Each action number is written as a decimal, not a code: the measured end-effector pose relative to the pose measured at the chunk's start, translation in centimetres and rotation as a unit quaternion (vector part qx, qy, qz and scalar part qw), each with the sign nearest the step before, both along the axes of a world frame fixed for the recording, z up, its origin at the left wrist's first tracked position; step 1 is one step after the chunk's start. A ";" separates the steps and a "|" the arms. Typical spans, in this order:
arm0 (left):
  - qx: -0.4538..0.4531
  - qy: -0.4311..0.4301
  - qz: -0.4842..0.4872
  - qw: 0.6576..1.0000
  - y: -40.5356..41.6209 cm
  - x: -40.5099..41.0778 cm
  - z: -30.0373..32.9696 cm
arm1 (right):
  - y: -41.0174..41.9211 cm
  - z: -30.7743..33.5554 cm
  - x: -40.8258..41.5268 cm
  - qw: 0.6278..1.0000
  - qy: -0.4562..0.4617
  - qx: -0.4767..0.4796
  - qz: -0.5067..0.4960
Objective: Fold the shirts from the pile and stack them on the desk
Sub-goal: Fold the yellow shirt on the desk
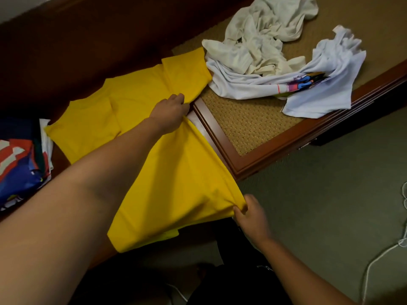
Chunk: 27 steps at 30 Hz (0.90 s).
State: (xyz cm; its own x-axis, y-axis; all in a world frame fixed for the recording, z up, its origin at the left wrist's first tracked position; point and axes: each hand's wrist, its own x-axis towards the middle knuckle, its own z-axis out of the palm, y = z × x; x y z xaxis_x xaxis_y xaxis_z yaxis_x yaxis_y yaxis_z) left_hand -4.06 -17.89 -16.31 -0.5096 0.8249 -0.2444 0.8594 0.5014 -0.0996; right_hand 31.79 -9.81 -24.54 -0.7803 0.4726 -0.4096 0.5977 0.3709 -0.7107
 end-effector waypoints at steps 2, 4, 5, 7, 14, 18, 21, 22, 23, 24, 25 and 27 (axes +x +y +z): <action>0.019 0.007 0.003 1.000 -0.9 -0.1 1.0 | -0.6 0.4 1.0 0.998 0.049 0.017 0.022; 0.031 0.022 0.013 0.999 -1.9 -0.2 1.9 | -1.4 1.1 1.8 0.995 0.082 0.031 0.049; 0.035 0.031 0.021 0.999 -2.5 -0.2 2.2 | -1.8 1.4 2.1 0.992 0.098 0.047 0.067; 0.040 0.050 0.036 0.997 -3.5 -0.2 2.8 | -3.0 2.3 2.4 0.982 0.135 0.088 0.100; -0.027 0.028 0.108 0.993 -8.6 0.6 1.6 | -8.7 2.4 2.4 0.955 0.157 0.033 0.250; -0.003 -0.019 0.157 0.987 -11.1 4.5 -0.2 | -7.4 0.1 0.8 0.999 0.043 -0.017 -0.018; 0.023 -0.042 0.136 0.990 -10.9 8.3 -1.7 | -6.1 -1.0 0.0 0.997 -0.047 -0.017 -0.063; 0.035 -0.052 0.143 0.988 -10.5 8.9 -2.0 | -6.0 -1.3 -0.1 0.997 -0.068 -0.011 -0.044; 0.052 -0.064 0.165 0.983 -10.1 9.1 -2.2 | -6.1 -1.6 -0.3 0.996 -0.083 -0.005 -0.024; 0.076 -0.082 0.206 0.972 -9.6 9.0 -2.4 | -6.4 -1.9 -0.5 0.996 -0.094 0.000 -0.006; 0.107 -0.110 0.266 0.952 -9.2 8.9 -2.5 | -6.8 -2.3 -0.8 0.995 -0.102 0.004 0.007; 0.173 -0.188 0.392 0.884 -8.3 8.3 -2.7 | -7.9 -3.0 -1.6 0.994 -0.110 0.007 0.011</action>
